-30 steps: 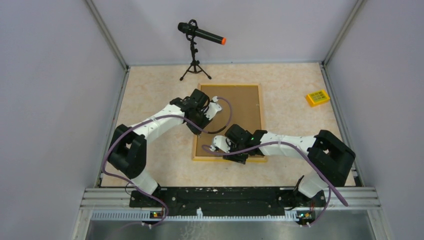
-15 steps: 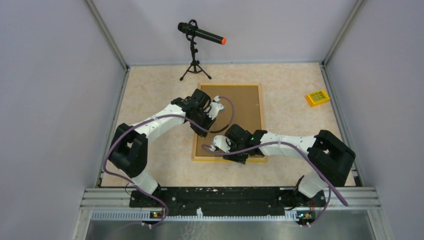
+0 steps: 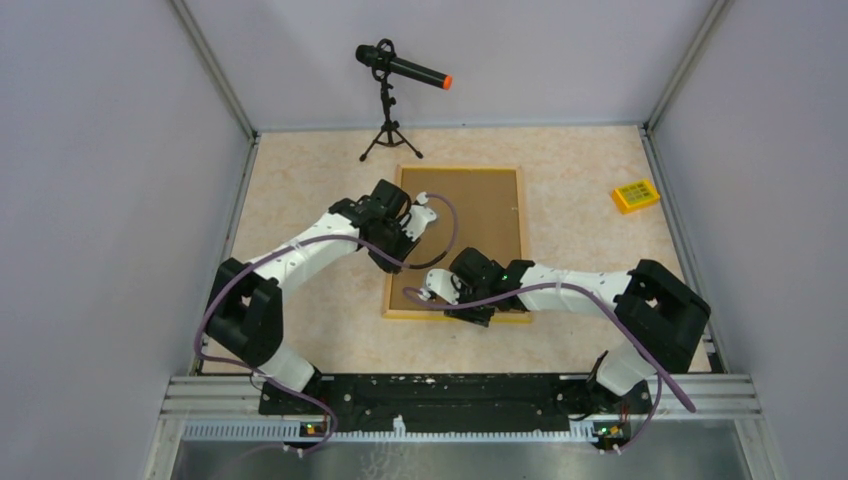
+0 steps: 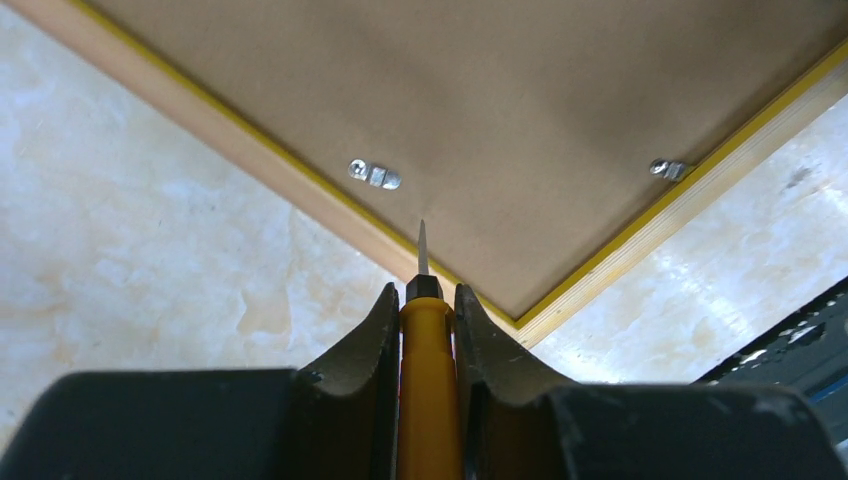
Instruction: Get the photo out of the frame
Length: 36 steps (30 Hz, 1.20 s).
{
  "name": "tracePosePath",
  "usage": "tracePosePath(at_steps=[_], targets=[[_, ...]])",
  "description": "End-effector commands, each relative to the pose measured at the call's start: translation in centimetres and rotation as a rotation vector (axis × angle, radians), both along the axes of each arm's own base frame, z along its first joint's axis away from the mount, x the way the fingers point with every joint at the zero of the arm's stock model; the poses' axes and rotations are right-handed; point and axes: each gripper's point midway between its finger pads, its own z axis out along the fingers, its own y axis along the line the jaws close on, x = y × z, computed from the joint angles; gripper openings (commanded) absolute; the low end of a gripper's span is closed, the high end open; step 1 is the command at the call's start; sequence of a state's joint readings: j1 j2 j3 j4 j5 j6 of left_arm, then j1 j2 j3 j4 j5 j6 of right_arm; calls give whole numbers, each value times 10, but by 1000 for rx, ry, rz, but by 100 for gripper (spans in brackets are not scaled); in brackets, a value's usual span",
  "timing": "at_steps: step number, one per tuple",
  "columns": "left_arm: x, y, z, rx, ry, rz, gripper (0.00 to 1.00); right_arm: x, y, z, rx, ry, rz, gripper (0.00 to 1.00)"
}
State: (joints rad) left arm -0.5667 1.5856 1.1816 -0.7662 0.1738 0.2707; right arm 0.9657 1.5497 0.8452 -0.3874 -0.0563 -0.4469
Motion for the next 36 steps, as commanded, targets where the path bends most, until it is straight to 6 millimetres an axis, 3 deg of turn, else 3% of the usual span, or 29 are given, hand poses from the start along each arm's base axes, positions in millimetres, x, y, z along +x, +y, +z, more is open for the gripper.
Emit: tracePosePath(at_steps=[1, 36], targets=[[1, 17, 4, 38, -54, 12, 0, 3, 5, -7, 19, 13, -22, 45], [40, -20, 6, -90, -132, 9, 0, 0, 6, -12, 11, 35, -8, 43]])
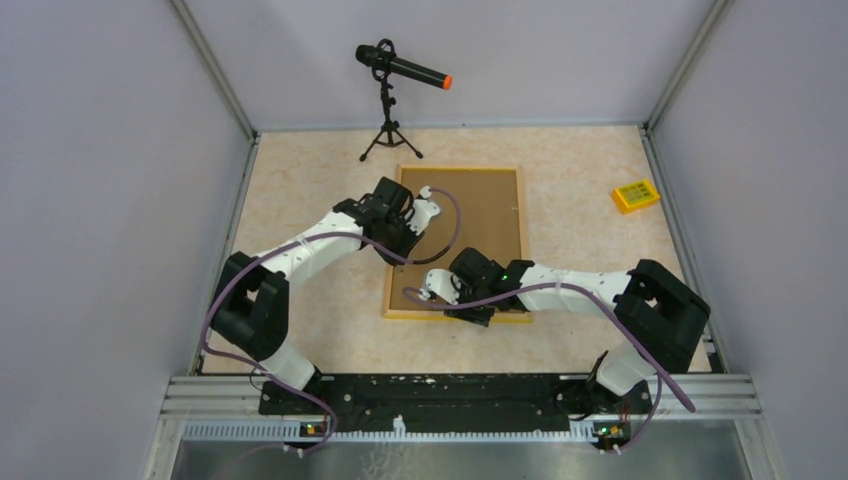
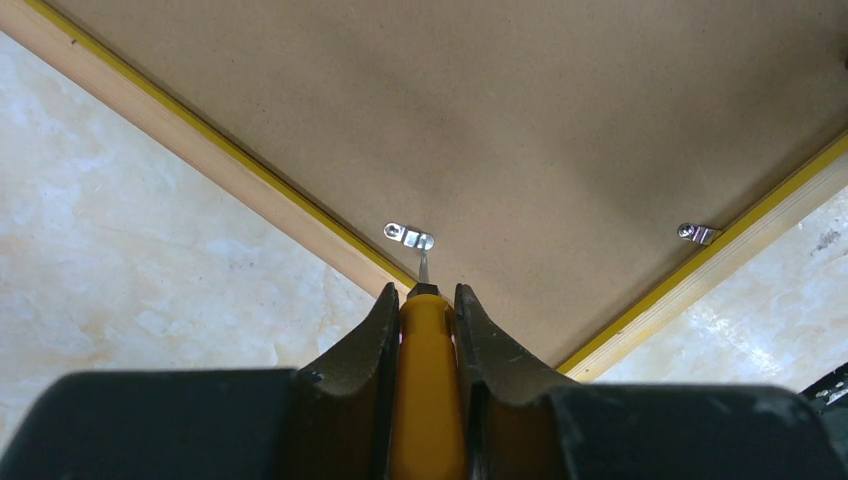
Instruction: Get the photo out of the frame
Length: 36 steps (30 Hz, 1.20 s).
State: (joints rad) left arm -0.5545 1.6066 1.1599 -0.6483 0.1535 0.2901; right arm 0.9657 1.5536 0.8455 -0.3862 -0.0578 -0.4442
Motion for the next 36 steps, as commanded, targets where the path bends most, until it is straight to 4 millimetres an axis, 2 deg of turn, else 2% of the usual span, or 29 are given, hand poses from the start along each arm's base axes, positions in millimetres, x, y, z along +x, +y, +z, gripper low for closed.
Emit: tracePosePath(at_steps=[1, 8, 14, 16, 19, 22, 24, 26, 28, 31, 36], targets=[[17, -17, 13, -82, -57, 6, 0, 0, 6, -11, 11, 33, -5, 43], [23, -27, 21, -153, -93, 33, 0, -1, 7, -12, 14, 41, -6, 42], [27, -23, 30, -179, -94, 83, 0, -1, 9, -11, 20, 46, -15, 44], [25, -18, 42, -260, -59, 110, 0, 0, 10, -9, 23, 48, -25, 44], [21, 3, 62, -411, -37, 149, 0, 1, 14, -5, 43, 46, -27, 48], [11, 26, 69, -478, -86, 126, 0, 2, 15, -3, 43, 39, -25, 51], [7, 36, 70, -499, -91, 130, 0, 2, 14, -2, 43, 36, -23, 58], [1, 42, 69, -513, -51, 153, 0, 2, 14, 5, 62, 31, -23, 73], [-6, 43, 70, -540, 1, 178, 0, 4, 18, 19, 103, 36, -20, 79], [-18, 41, 69, -580, 67, 222, 0, 4, 18, 37, 141, 59, 5, 79], [-25, 51, 65, -570, 81, 258, 0, -4, -5, 45, 117, 75, 79, 77]])
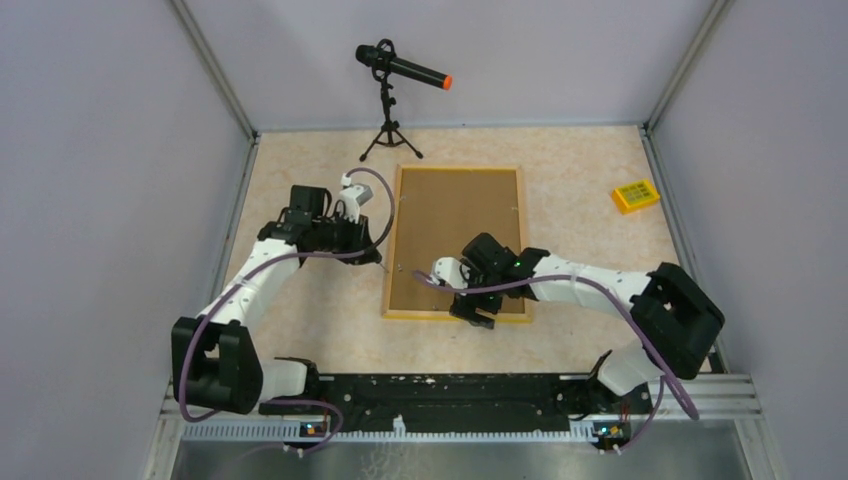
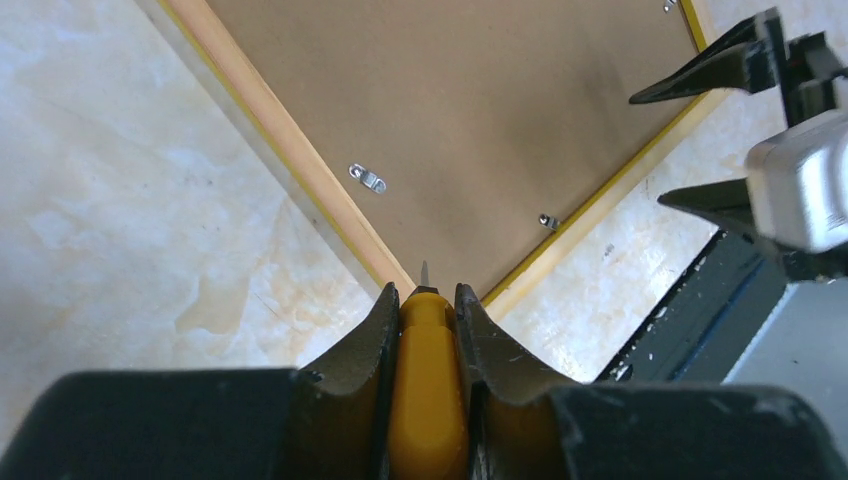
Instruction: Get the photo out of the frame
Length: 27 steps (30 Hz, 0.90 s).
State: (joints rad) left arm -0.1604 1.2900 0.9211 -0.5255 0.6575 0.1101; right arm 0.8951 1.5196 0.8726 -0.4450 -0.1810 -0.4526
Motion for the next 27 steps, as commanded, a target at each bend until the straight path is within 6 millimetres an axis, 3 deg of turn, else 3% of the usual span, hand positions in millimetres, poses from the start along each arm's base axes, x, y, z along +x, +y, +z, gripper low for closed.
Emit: tracePosePath(at_steps=[1, 3, 5, 10, 17, 20, 23, 27], targets=[[-9, 4, 10, -45, 18, 13, 0, -3, -8, 35, 60, -7, 79, 77], [-7, 10, 10, -40, 28, 37, 0, 6, -15, 49, 97, 14, 24, 78], [-5, 15, 10, -40, 36, 63, 0, 28, -23, 63, 124, 38, -61, 79], [1, 22, 5, -34, 65, 123, 0, 116, -48, 84, 150, 38, -275, 78], [25, 23, 15, -27, 11, 120, 0, 218, -88, 79, 163, 22, -578, 75], [33, 25, 21, -7, -16, 112, 0, 252, -104, 74, 177, 32, -730, 74], [38, 27, 28, 7, -61, 105, 0, 276, -117, 65, 175, 33, -841, 72], [44, 29, 32, 22, -86, 106, 0, 292, -130, 44, 136, 29, -940, 72]])
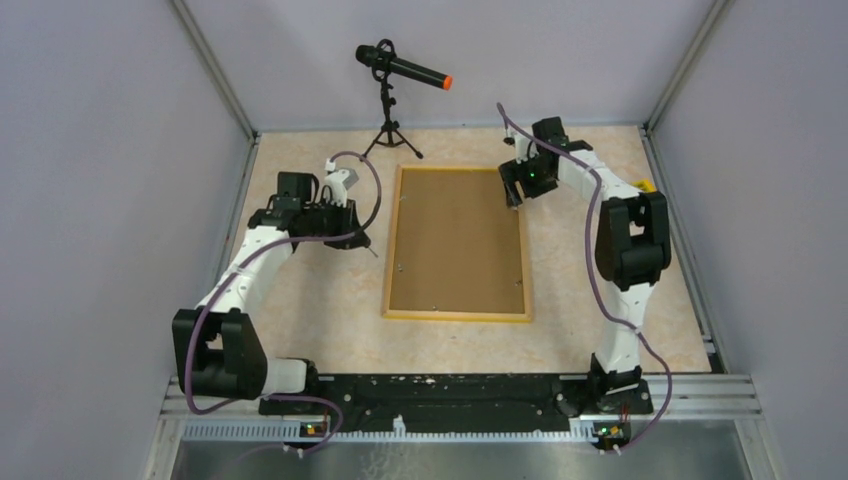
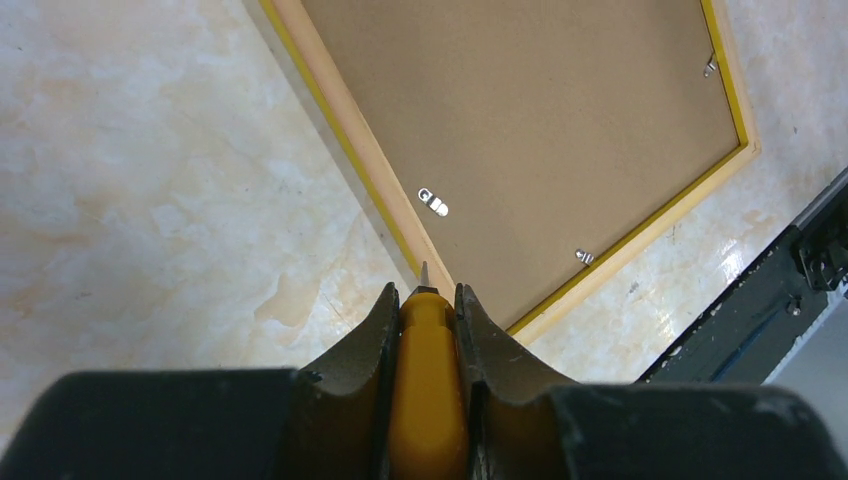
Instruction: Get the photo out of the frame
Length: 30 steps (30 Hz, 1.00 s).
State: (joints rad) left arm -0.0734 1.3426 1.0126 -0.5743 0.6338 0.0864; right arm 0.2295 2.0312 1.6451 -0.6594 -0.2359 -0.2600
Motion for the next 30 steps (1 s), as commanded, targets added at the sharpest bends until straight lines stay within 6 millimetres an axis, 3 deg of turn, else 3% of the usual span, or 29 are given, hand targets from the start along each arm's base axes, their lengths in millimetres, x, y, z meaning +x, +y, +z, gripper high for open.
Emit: tracePosePath(at_steps=[1, 10, 15, 20, 30], targets=[[20, 3, 22, 20, -110, -9, 0, 25, -12, -2, -9, -18, -153, 72], [35, 5, 28, 35, -150, 7, 0, -36, -6, -36, 65, 144, -146, 69], [43, 6, 33, 46, -179, -5, 0, -65, -8, -57, 51, 211, -137, 53], [45, 5, 37, 58, -212, -33, 0, -85, -5, -66, 13, 217, -81, 36], [50, 6, 38, 148, -281, -77, 0, -106, 25, -68, -62, 163, 108, 20]])
